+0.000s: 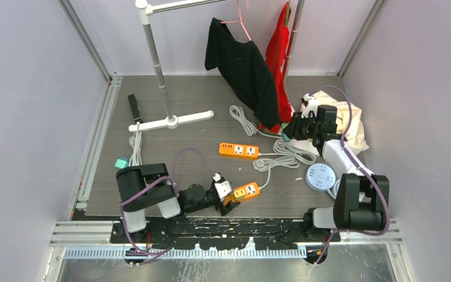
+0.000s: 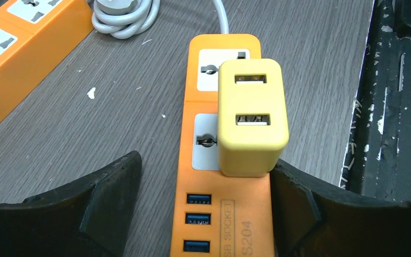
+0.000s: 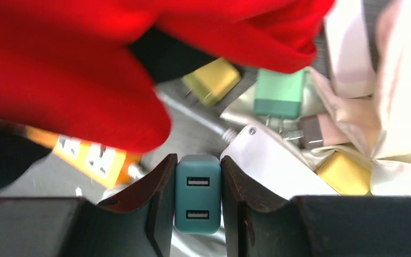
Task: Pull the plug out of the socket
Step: Place the plug at the center of the board.
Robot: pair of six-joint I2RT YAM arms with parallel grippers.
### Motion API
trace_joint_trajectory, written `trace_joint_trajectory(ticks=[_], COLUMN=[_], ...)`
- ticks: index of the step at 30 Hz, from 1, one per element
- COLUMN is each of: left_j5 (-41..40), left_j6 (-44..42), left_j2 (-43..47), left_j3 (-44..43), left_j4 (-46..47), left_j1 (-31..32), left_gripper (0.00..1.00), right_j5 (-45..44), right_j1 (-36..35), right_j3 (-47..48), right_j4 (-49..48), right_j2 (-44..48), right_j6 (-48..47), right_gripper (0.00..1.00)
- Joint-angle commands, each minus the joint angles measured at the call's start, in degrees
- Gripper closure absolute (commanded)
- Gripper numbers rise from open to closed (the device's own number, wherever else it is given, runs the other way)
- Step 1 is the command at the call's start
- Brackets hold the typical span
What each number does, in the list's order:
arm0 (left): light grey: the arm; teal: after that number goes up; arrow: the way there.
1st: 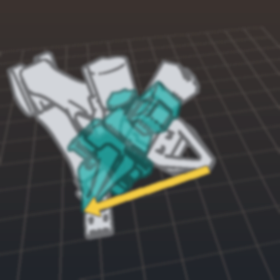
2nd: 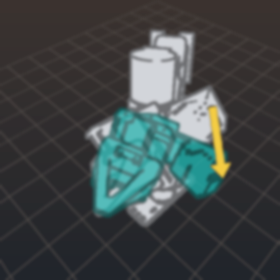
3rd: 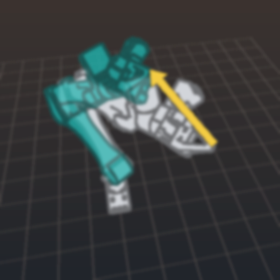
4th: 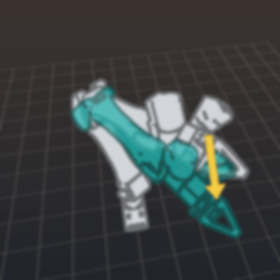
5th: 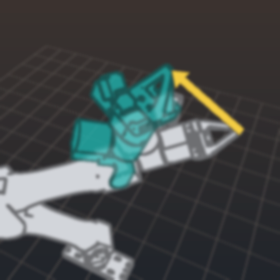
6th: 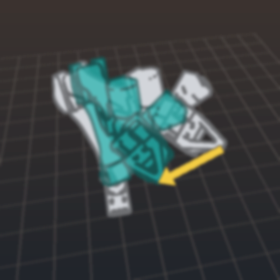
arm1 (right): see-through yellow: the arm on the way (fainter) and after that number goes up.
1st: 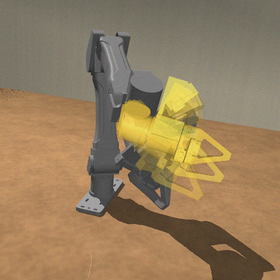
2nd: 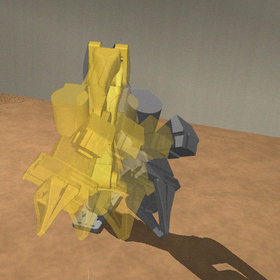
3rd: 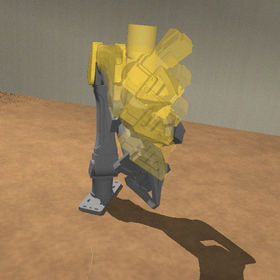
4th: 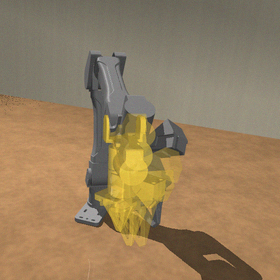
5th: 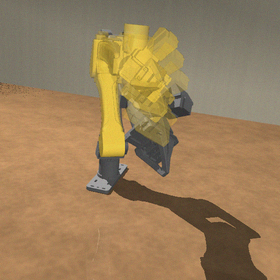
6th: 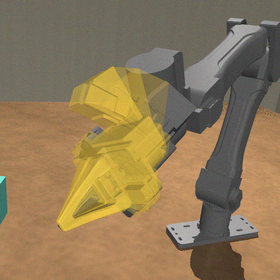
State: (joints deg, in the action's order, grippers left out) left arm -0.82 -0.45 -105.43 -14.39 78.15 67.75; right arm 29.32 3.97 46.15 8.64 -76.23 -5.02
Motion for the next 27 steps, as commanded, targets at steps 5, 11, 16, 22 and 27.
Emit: trace_joint_trajectory(ticks=[5,11,16,22,27], left_j5=[0.9,1.0,1.4,2.5,2.6], left_j6=[-0.9,-0.9,-1.1,-1.3,-1.4], left_j2=[-0.2,-0.2,-0.2,0.0,0.5], left_j3=[1.2,1.2,1.2,1.3,1.5], left_j4=[3.8,3.8,3.8,3.8,3.8], left_j1=[-0.4,-0.3,-0.3,-0.4,-0.3], left_gripper=[0.18,0.18,0.18,0.18,0.18], right_j5=[-8.4,-7.1,-1.4,33.9,44.5], right_j1=[-0.2,0.5,2.2,5.6,3.8], right_j3=[2.3,3.9,5.5,12.8,13.9], right_j4=[-24.7,-22.2,-13.4,27.9,58.6], right_j2=[-10.6,-13.4,-4.7,2.3,4.8], right_j6=[34.0,31.0,19.7,-28.4,-70.7], right_gripper=[0.57,0.37,0.37,0.38,0.27])
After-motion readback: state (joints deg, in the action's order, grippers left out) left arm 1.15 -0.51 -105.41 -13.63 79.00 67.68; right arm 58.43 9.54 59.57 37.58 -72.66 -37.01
